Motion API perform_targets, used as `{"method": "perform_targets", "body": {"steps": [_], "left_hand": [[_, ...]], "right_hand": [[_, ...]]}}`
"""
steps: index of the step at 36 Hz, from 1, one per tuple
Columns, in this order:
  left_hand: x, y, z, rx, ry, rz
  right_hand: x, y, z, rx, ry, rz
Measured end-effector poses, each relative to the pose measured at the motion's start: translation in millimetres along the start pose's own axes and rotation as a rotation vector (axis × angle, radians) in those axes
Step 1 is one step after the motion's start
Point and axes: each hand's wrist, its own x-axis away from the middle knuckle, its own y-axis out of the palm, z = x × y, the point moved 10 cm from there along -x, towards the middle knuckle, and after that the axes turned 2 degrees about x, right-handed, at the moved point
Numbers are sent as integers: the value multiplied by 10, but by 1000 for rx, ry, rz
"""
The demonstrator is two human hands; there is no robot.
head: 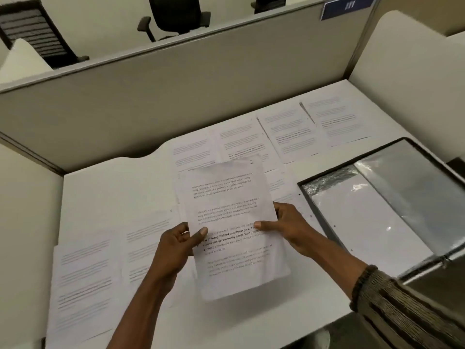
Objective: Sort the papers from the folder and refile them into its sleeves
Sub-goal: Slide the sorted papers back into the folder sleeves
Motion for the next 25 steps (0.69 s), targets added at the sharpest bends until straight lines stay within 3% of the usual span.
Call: {"method": "perform_targets", "body": {"steps": [4,14,25], "left_hand": [[111,556,-85,-99,18,95],[509,2137,0,-185,85,104],[396,2918,24,-47,28,163]], "right_hand": [[429,-569,96,33,-4,30],[1293,-2129,463,2,10,298],[1417,-3119,537,150,16,470]]}}
